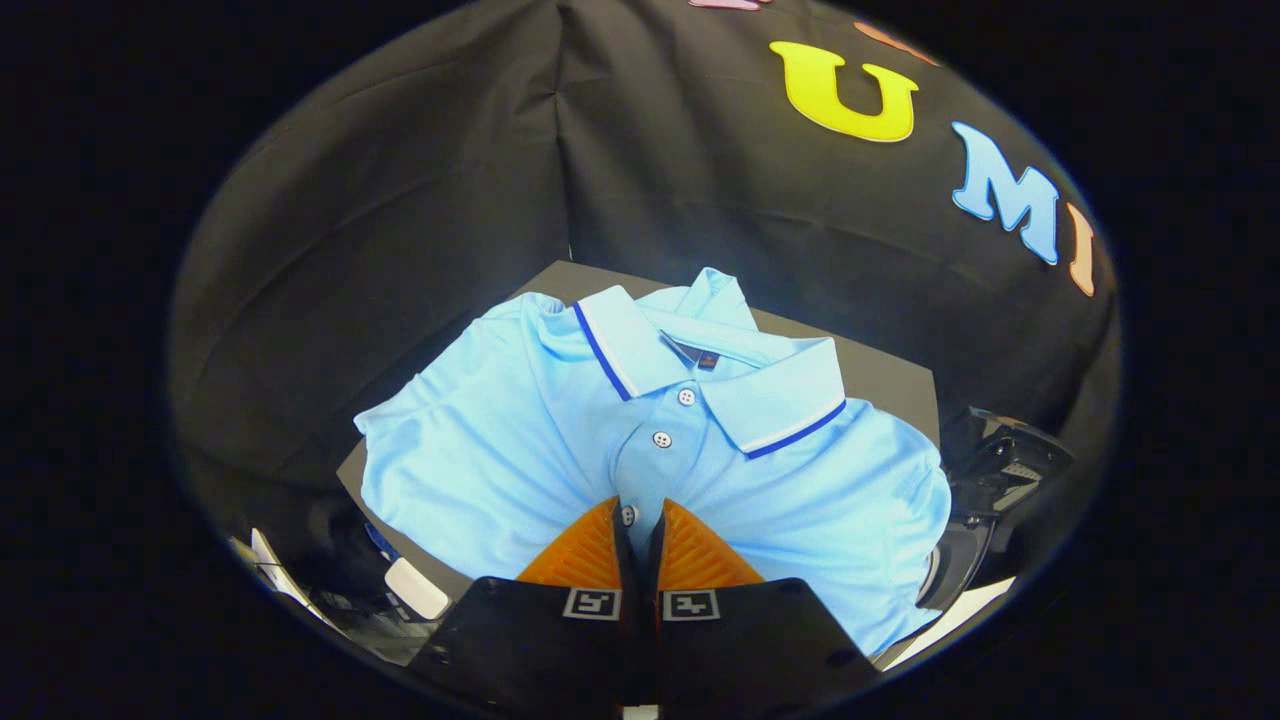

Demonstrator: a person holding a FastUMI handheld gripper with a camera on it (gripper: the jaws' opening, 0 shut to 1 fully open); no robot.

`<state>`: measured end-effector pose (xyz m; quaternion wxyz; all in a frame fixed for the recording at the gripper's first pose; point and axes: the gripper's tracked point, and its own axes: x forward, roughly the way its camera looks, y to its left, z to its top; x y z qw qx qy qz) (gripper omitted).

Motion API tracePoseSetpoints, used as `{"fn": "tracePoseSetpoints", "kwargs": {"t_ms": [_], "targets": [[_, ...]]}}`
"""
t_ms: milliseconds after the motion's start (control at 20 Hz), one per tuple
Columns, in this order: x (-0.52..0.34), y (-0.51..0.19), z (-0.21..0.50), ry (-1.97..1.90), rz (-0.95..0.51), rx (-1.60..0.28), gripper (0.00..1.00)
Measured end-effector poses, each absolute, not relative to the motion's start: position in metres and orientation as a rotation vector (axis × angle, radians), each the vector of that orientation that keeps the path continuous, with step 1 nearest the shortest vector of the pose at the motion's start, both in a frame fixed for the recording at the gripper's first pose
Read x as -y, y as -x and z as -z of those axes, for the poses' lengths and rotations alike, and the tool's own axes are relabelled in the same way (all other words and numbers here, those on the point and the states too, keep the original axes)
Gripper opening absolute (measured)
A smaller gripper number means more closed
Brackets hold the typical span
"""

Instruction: Put the clothes into the washing machine and then close the washing machine lid.

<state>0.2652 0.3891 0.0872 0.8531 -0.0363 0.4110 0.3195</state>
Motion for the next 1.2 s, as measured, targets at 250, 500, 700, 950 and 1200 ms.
{"fn": "tracePoseSetpoints", "kwargs": {"t_ms": [250, 500, 700, 950, 1200], "targets": [[-0.386, -0.272, -0.123, -0.014, -0.696, -0.813, 0.01], [-0.373, -0.297, -0.223, -0.103, -0.721, -0.565, 0.02], [-0.357, -0.300, -0.298, -0.109, -0.749, -0.383, 0.01], [-0.342, -0.295, -0.320, -0.144, -0.782, -0.362, 0.01], [-0.309, -0.298, -0.328, -0.163, -0.785, -0.361, 0.01]]}}
